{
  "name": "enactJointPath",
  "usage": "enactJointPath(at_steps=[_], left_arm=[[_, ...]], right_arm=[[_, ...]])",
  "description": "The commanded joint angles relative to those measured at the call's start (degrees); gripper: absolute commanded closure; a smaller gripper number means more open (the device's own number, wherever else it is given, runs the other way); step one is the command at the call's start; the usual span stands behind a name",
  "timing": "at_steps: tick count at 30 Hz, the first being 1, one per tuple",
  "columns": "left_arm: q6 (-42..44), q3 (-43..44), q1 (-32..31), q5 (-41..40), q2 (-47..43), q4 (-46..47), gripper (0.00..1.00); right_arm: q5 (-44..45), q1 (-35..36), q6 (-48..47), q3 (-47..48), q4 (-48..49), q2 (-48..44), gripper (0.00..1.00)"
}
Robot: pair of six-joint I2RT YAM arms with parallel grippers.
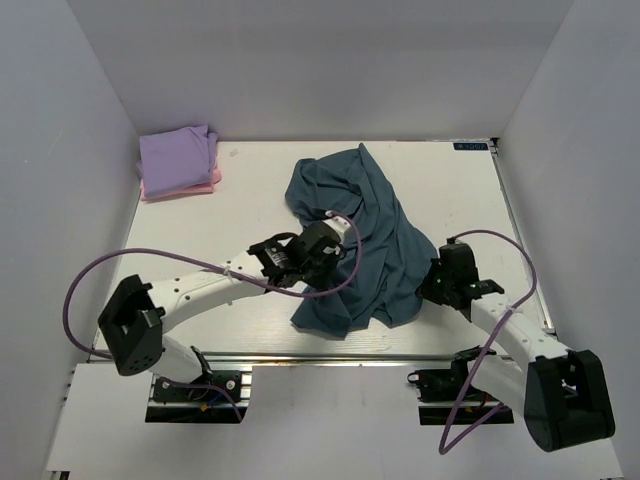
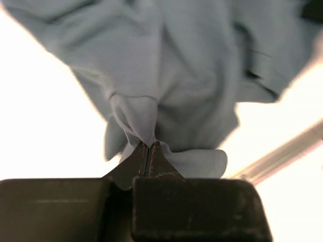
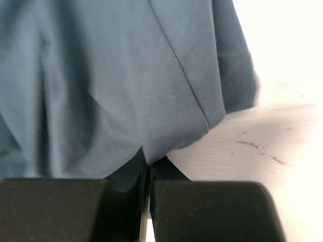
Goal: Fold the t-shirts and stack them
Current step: Flatten out the tshirt
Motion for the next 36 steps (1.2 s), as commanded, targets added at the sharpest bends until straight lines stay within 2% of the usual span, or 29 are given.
enactJointPath(at_steps=[1,5,9,10,15,17,20,22,23,27,28,31,33,36], left_arm=[[-2.77,4.93,0.22,-14.26,-3.51,-7.01,1.0],[-2.78,8.89,0.22,-25.97,-7.11,-8.52,1.0],[-4.0,15.64,0.22,-37.23,-10.02,-11.33,1.0],[-4.01,16.53,0.22,-40.12,-11.5,-11.34,1.0],[0.99,22.6,0.22,-53.91,-15.46,-9.58,1.0],[7.3,23.92,0.22,-55.96,-17.22,-3.98,1.0],[21.45,24.45,0.22,-54.84,-21.88,10.39,1.0],[24.72,26.55,0.22,-51.59,-23.37,13.26,1.0],[27.86,29.43,0.22,-50.97,-23.38,15.1,1.0],[31.23,38.93,-0.48,-42.03,-22.42,13.02,1.0],[31.23,41.3,-0.48,-40.08,-21.63,11.62,1.0],[31.76,51.75,-0.48,-32.61,-18.64,7.22,1.0],[31.76,54.5,-0.48,-32.06,-17.59,6.68,1.0],[32.81,53.38,-0.48,-32.06,-18.45,9.3,1.0]], right_arm=[[4.37,-0.04,-1.6,5.9,-0.89,-4.08,1.0],[11.81,-0.04,-3.54,15.9,-5.1,-6.72,1.0],[15.53,-0.04,-3.73,26.02,-8.26,-6.99,1.0],[16.23,-0.04,-3.63,31.09,-8.72,-7.25,1.0],[23.09,-0.22,-6.88,42.55,-8.72,-6.73,1.0],[24.67,-0.04,-8.63,49.58,-8.55,-6.64,1.0],[26.96,-0.04,-13.27,59.39,-6.7,-6.03,1.0],[26.62,-0.04,-16.53,62.59,-4.51,-4.46,1.0],[26.26,0.04,-17.51,67.91,-4.07,-3.92,1.0],[21.08,-0.04,-23.4,77.52,-2.13,-0.41,1.0],[17.16,0.04,-24.28,80.15,-1.95,-0.05,1.0],[14.49,0.04,-26.57,82.72,4.87,-0.92,1.0],[14.83,-0.04,-28.4,81.6,8.4,-2.41,1.0],[16.94,0.13,-29.56,81.06,16.04,-3.65,1.0]])
